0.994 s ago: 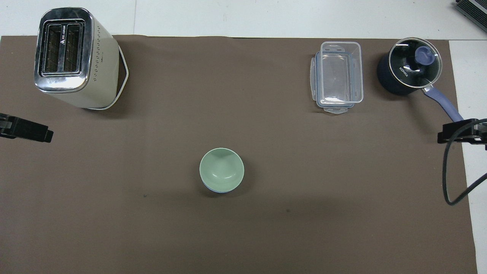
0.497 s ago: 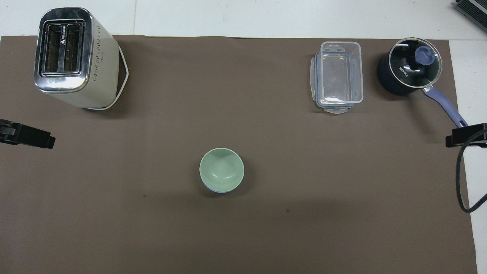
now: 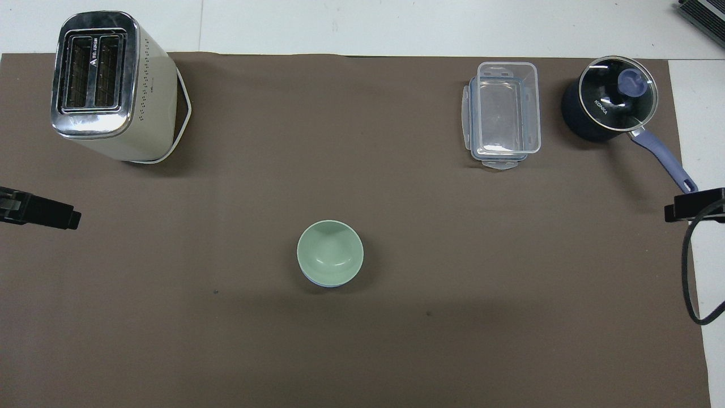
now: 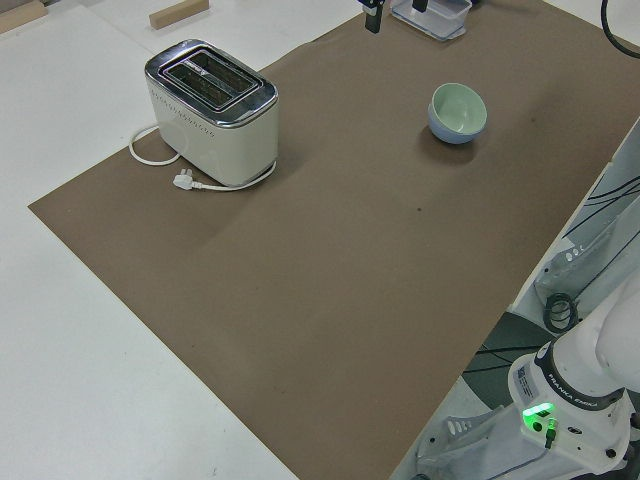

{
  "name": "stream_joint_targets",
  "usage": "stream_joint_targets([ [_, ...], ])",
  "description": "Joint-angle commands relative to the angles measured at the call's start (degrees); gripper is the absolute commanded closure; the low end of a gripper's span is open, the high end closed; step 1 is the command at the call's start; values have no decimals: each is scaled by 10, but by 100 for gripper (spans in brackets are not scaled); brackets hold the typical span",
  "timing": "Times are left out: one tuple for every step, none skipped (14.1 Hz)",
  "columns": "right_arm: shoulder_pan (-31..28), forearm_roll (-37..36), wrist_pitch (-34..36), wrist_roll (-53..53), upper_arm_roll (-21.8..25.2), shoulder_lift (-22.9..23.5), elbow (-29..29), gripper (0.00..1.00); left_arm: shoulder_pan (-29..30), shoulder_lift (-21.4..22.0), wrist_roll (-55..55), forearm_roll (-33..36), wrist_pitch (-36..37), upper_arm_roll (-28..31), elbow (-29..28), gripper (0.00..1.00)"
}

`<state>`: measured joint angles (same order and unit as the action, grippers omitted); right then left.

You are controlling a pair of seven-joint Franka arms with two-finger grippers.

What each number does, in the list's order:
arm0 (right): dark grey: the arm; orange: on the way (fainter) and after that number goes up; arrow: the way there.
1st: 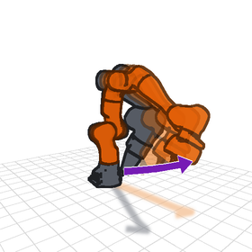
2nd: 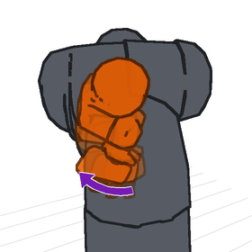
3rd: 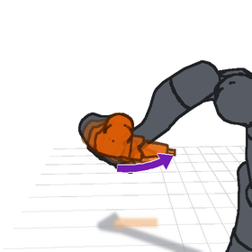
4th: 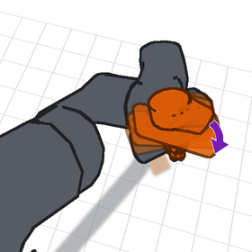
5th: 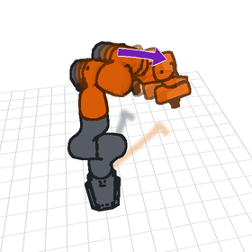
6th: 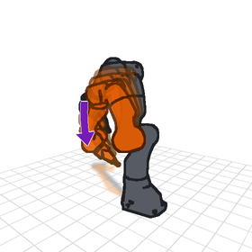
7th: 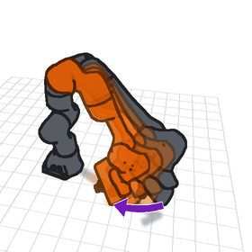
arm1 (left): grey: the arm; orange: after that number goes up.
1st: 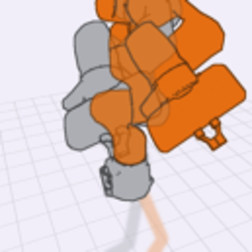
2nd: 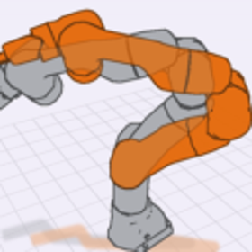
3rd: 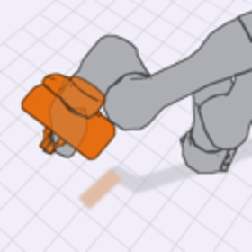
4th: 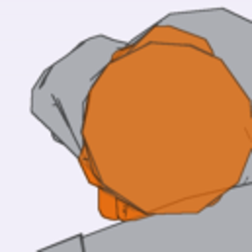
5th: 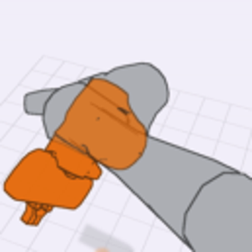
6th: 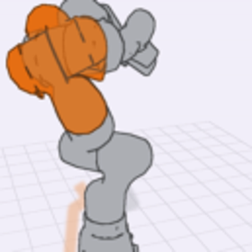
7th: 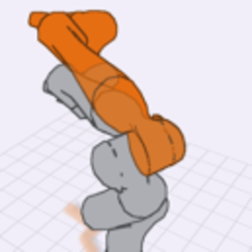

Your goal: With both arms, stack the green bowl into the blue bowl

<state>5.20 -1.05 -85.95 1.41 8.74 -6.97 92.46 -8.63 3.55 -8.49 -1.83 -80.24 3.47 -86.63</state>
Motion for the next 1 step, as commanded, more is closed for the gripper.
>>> stream_joint_targets([
  [2,-6,-4,-13,-2,-9,0,0,5,13,-8,6,-12,-3,-18,0],
])
